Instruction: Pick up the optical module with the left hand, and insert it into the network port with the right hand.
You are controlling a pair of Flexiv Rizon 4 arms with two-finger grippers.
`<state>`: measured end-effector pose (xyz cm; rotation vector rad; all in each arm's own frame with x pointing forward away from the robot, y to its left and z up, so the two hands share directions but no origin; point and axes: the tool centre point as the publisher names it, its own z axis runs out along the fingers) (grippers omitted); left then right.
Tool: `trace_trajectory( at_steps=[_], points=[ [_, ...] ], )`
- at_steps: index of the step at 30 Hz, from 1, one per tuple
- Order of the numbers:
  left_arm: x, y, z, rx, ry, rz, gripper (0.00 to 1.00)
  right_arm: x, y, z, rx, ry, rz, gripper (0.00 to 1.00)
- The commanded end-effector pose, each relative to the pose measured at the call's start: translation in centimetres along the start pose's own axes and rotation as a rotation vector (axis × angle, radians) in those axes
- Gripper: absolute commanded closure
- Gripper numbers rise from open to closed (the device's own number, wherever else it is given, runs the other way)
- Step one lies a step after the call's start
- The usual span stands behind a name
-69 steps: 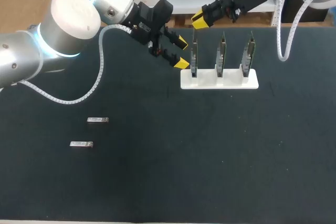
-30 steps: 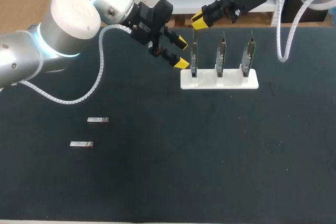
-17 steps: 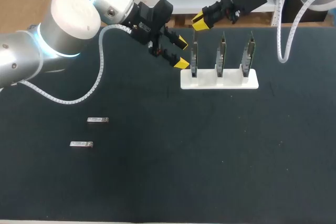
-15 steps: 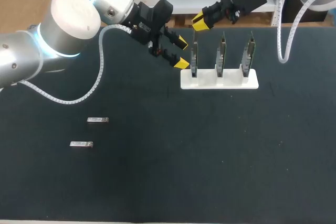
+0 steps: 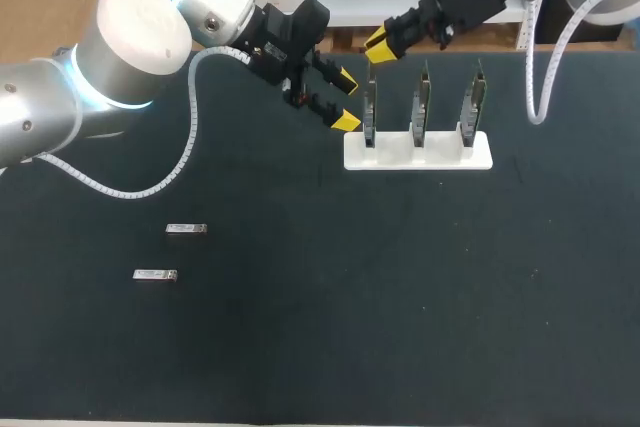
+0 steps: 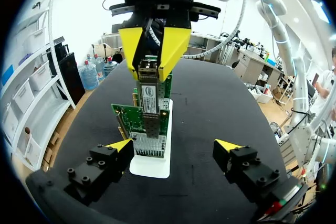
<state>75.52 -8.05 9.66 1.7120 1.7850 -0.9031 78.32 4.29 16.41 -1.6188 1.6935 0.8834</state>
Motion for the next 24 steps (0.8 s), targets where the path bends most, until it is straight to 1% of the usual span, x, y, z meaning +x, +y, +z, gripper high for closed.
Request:
trace_trajectory(
  at_steps=[1, 12, 13, 14, 15, 24],
  points=[
    [0.02, -0.21, 0.0, -0.005, 0.001, -0.001, 0.0, 0.02, -0.11, 0.05, -0.002, 0.001, 0.001, 1.0],
    [0.02, -0.21, 0.0, -0.005, 0.001, -0.001, 0.0, 0.13, -0.06, 0.13, -0.009, 0.001, 0.007, 1.0],
    [0.02, -0.21, 0.0, -0.005, 0.001, -0.001, 0.0, 0.13, -0.01, 0.13, -0.016, 0.001, 0.006, 0.77],
    [0.02, -0.21, 0.0, -0.005, 0.001, -0.001, 0.0, 0.11, 0.02, 0.12, -0.016, 0.002, 0.005, 0.46],
    [0.02, -0.21, 0.0, -0.005, 0.001, -0.001, 0.0, 0.07, 0.04, 0.1, -0.014, 0.001, 0.006, 0.0],
    [0.02, -0.21, 0.0, -0.005, 0.001, -0.001, 0.0, -0.24, 0.27, -0.44, -0.01, -0.025, 0.008, 0.0]
  ],
)
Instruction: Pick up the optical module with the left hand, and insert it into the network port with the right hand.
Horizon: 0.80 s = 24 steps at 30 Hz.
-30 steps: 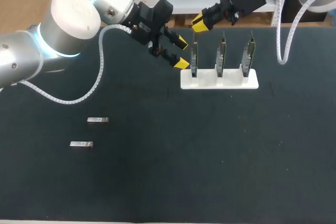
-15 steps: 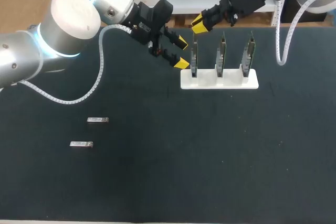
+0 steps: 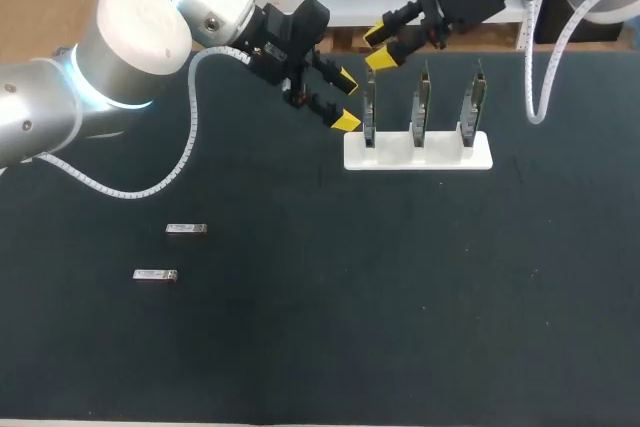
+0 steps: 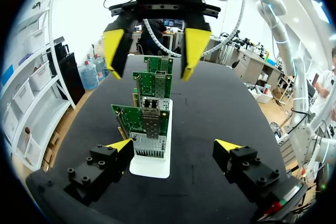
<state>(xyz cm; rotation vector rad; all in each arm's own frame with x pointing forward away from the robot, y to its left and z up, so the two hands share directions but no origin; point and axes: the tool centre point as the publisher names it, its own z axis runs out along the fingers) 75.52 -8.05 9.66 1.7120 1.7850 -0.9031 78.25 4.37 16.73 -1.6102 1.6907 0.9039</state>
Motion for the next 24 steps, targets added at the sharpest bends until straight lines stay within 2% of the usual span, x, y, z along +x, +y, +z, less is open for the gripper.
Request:
trace_trajectory(
  at_steps=[1, 3, 5, 7, 24],
  points=[
    [0.02, -0.2, 0.0, -0.005, 0.001, -0.001, 0.0, 0.03, 0.2, -0.4, -0.005, -0.017, 0.002, 0.0],
    [0.02, -0.2, 0.0, -0.005, 0.001, -0.001, 0.0, 0.01, 0.2, -0.48, -0.006, -0.019, 0.003, 0.0],
    [0.02, -0.2, 0.0, -0.005, 0.001, -0.001, 0.0, -0.01, 0.23, -0.54, -0.006, -0.021, 0.002, 0.65],
    [0.02, -0.2, 0.0, -0.005, 0.001, -0.001, 0.0, -0.04, 0.27, -0.56, -0.006, -0.022, 0.002, 1.0],
    [0.02, -0.2, 0.0, -0.005, 0.001, -0.001, 0.0, 0.08, 0.32, -0.07, -0.008, -0.004, -0.001, 1.0]
  ],
)
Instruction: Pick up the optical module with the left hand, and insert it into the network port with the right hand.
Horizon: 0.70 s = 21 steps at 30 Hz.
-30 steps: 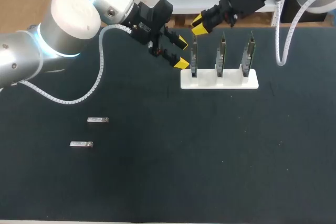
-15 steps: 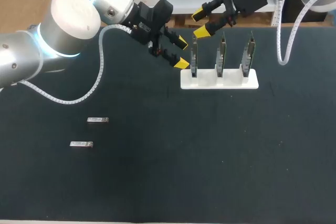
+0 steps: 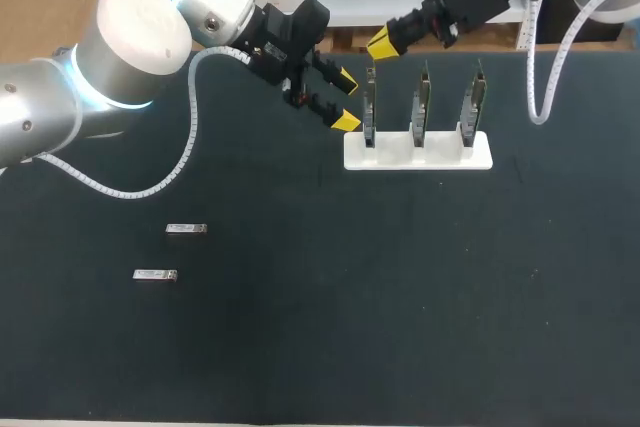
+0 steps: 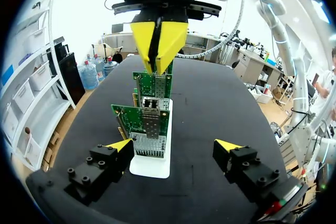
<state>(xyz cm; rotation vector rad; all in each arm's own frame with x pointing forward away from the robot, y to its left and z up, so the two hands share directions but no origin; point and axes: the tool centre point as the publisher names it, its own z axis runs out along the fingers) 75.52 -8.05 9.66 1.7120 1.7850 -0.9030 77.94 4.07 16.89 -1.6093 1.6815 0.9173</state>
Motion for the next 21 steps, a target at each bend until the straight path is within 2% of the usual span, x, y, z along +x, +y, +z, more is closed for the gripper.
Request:
trace_trajectory(
  at_steps=[1, 21],
  points=[
    [0.0, -0.2, 0.0, -0.005, 0.001, -0.001, 0.0, 0.1, 0.0, 0.4, -0.002, 0.009, 0.0, 1.0],
    [0.0, -0.2, 0.0, -0.005, 0.001, -0.001, 0.0, 1.3, -0.9, 1.3, -0.017, 0.04, 0.032, 1.0]
  ],
)
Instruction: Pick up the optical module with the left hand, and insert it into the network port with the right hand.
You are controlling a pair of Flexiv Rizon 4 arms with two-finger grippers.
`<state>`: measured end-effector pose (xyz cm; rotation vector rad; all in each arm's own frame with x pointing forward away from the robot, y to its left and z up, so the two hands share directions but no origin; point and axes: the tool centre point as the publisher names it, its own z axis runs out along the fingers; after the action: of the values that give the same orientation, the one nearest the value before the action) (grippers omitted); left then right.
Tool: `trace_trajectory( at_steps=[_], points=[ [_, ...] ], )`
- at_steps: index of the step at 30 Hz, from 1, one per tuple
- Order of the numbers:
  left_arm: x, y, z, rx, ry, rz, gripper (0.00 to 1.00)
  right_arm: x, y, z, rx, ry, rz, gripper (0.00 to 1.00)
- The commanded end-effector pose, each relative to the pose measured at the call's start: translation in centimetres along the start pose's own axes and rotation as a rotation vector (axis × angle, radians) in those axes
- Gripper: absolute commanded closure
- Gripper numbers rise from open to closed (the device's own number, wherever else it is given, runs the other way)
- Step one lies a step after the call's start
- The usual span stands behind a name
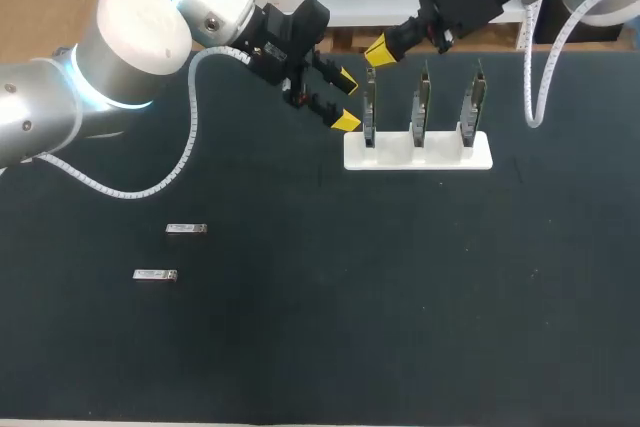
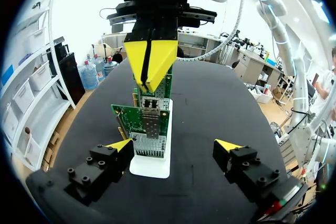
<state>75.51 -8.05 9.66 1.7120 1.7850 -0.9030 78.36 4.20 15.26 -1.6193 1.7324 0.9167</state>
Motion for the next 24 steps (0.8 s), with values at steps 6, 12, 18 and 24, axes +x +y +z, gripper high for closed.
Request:
trace_trajectory(
  at_steps=[6, 12, 18, 24],
  points=[
    [0.0, -0.2, 0.0, -0.005, 0.001, -0.001, 0.0, 0.2, -0.6, 0.6, -0.005, 0.014, 0.012, 1.0],
    [0.0, -0.2, 0.0, -0.005, 0.001, -0.001, 0.0, 0.5, -0.7, 1.0, -0.009, 0.023, 0.024, 1.0],
    [0.0, -0.2, 0.0, -0.005, 0.001, -0.001, 0.0, 0.9, -0.6, 1.3, -0.014, 0.026, 0.036, 1.0],
    [0.0, -0.2, 0.0, -0.005, 0.001, -0.001, 0.0, 1.3, -0.7, 1.4, -0.013, 0.031, 0.049, 1.0]
  ],
)
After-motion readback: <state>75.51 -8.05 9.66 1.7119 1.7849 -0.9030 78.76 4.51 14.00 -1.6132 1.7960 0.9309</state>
